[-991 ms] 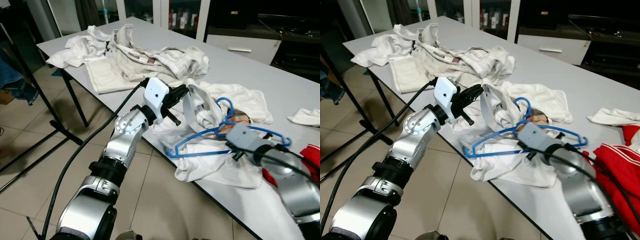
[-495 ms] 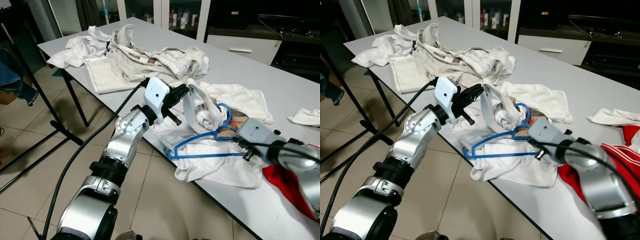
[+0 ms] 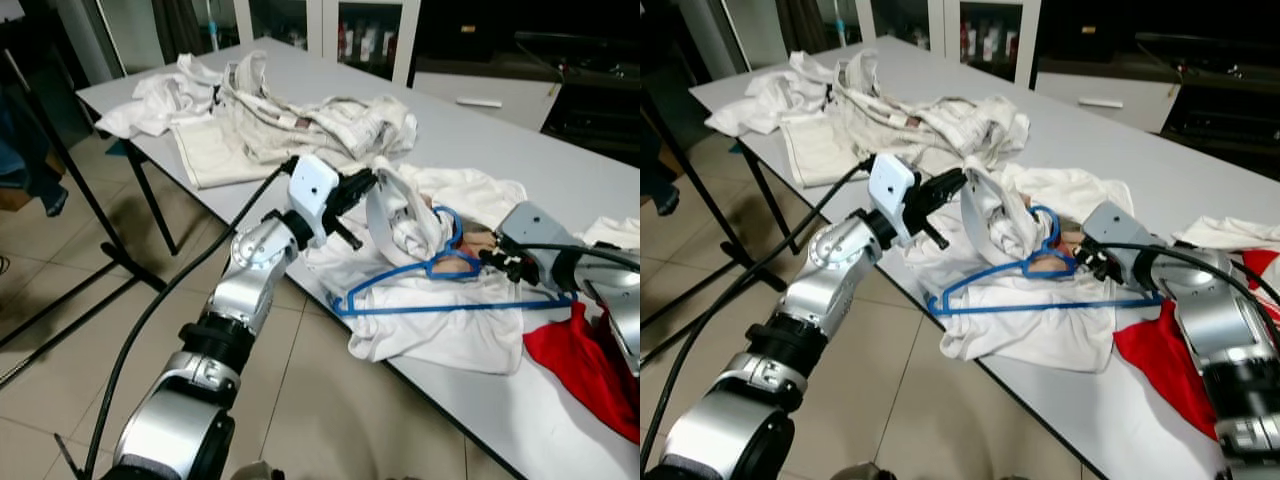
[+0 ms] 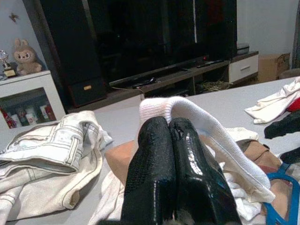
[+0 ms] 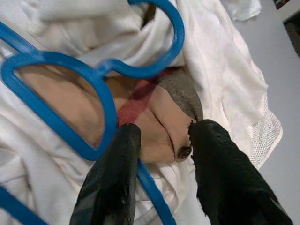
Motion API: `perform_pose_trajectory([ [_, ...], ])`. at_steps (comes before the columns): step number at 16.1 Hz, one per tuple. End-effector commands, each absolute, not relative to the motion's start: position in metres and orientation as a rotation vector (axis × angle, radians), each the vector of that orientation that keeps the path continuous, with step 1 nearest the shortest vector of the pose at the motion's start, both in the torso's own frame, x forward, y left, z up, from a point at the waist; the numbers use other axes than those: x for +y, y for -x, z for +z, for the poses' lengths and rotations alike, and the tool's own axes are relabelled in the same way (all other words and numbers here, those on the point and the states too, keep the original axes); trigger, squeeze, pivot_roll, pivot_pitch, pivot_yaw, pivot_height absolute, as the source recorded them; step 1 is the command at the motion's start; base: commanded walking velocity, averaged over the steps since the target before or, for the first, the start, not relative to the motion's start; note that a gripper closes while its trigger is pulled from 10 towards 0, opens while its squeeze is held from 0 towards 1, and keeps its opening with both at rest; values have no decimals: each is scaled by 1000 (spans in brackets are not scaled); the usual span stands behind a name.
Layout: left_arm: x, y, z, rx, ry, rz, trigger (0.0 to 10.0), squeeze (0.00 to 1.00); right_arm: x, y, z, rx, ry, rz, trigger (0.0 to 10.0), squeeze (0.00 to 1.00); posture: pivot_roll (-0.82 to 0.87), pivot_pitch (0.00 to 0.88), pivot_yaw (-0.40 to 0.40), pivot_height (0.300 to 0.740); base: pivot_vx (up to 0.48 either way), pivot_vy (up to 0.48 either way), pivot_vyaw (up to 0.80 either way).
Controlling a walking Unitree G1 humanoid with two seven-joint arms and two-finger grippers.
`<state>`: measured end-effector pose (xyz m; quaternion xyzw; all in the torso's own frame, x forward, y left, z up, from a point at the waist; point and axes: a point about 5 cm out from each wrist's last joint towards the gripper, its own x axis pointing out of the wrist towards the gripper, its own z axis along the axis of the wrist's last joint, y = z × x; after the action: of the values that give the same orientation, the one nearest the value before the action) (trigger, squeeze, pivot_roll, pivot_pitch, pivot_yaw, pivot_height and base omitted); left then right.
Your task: Hang hanger
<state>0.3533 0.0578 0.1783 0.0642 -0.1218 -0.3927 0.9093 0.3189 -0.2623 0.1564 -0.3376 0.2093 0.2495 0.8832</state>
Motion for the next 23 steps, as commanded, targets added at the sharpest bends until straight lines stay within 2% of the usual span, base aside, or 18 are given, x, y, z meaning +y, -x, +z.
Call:
perform_pose_trajectory([
  [1, 61, -354, 179, -253, -150, -802, 10000, 0, -261, -322, 157, 436, 718, 545, 10000, 1000, -20, 0, 23, 723, 0, 0, 0],
  [3, 61, -354, 179, -254, -151, -799, 10000, 0, -261, -327, 153, 472, 724, 617, 10000, 1000, -20, 0, 23, 723, 0, 0, 0],
  [9, 60, -353, 179, -254, -150, -803, 10000, 0, -274, -327, 151, 533, 678, 679, 10000, 1000, -17, 0, 26, 723, 0, 0, 0],
  [10, 60, -353, 179, -255, -151, -804, 10000, 0, -277, -326, 149, 552, 682, 691, 10000, 525, -17, 0, 26, 723, 0, 0, 0],
  [11, 60, -353, 179, -255, -151, -804, 10000, 0, -279, -326, 148, 562, 692, 689, 10000, 110, -17, 0, 26, 723, 0, 0, 0],
  [12, 60, -354, 180, -255, -152, -804, 10000, 0, -281, -326, 146, 575, 703, 680, 10000, 0, -16, 0, 26, 723, 0, 0, 0],
  [18, 61, -354, 180, -256, -155, -803, 10000, 0, -290, -327, 148, 616, 671, 677, 9765, 0, -15, 0, 27, 723, 0, 0, 0],
  [19, 60, -354, 180, -256, -155, -804, 10000, 0, -291, -325, 145, 638, 671, 689, 6235, 0, -20, 0, 27, 723, 0, 0, 0],
  [20, 60, -354, 180, -257, -155, -805, 10000, 0, -290, -322, 142, 660, 665, 711, 4941, 0, -21, 0, 28, 723, 0, 0, 0],
  [23, 59, -354, 180, -258, -155, -807, 10000, 0, -290, -319, 136, 684, 667, 724, 4588, 0, -22, 0, 30, 723, 0, 0, 0],
])
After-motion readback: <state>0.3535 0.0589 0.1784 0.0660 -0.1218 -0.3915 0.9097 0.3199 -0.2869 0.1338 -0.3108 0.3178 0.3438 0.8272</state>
